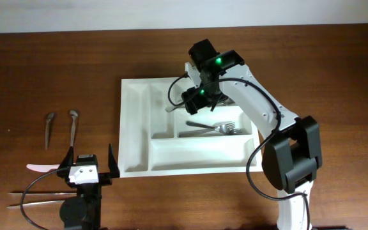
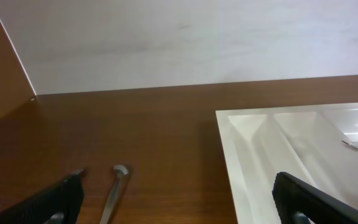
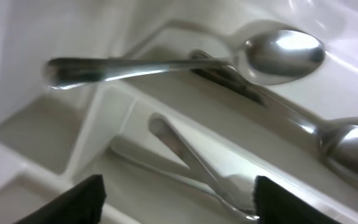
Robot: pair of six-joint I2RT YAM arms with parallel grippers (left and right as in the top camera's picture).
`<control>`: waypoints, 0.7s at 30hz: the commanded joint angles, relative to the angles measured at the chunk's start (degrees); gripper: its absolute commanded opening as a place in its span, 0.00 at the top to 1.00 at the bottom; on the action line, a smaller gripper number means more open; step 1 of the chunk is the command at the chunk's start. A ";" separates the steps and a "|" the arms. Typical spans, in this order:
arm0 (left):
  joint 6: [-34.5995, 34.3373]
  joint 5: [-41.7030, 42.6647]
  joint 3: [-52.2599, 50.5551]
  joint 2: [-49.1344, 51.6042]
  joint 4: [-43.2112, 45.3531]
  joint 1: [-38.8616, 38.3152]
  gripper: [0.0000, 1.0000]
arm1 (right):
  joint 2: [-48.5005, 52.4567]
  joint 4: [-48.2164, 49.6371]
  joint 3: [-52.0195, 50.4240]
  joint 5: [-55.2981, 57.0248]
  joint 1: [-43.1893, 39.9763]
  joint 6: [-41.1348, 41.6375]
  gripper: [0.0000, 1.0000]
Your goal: Pack container
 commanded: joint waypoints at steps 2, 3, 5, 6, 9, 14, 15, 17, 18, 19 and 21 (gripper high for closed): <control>-0.35 -0.20 -0.35 -0.44 -0.02 -0.28 0.01 | -2.64 -2.08 4.42 -0.17 2.49 -5.07 0.37; -0.37 -0.22 -0.35 -0.44 -0.02 -0.28 0.01 | -2.64 -2.86 5.38 -0.17 2.64 -5.07 0.43; -0.35 -0.22 -0.35 -0.44 -0.02 -0.28 0.01 | -2.64 -4.61 7.58 -0.17 3.06 -5.07 0.68; -0.35 -0.22 -0.35 -0.44 -0.02 -0.28 0.01 | -2.67 -5.44 8.79 -0.17 3.30 -5.07 0.76; -0.35 -0.22 -0.35 -0.44 -0.02 -0.28 0.01 | -2.64 -6.16 10.51 -0.22 4.20 -5.09 0.96; -0.35 -0.22 -0.35 -0.44 -0.04 -0.28 0.01 | -2.40 -5.46 10.49 -1.03 6.93 -9.84 0.96; -0.35 -0.22 -0.35 -0.44 -0.02 -0.28 0.01 | -2.40 -5.05 10.49 -1.01 7.63 -10.45 0.96; -0.35 -0.20 -0.35 -0.44 -0.02 -0.28 0.01 | -2.40 -3.87 10.49 -1.01 9.25 -12.66 0.96; -0.35 -0.22 -0.35 -0.44 -0.02 -0.28 0.01 | -2.40 -3.15 10.49 -0.96 9.94 -13.20 0.96; -0.35 -0.20 -0.35 -0.44 -0.02 -0.28 0.01 | -2.40 -2.38 10.49 -1.01 10.67 -14.29 0.96; -0.35 -0.20 -0.35 -0.44 -0.02 -0.28 0.01 | -2.36 -1.25 10.49 -1.01 11.74 -15.72 0.96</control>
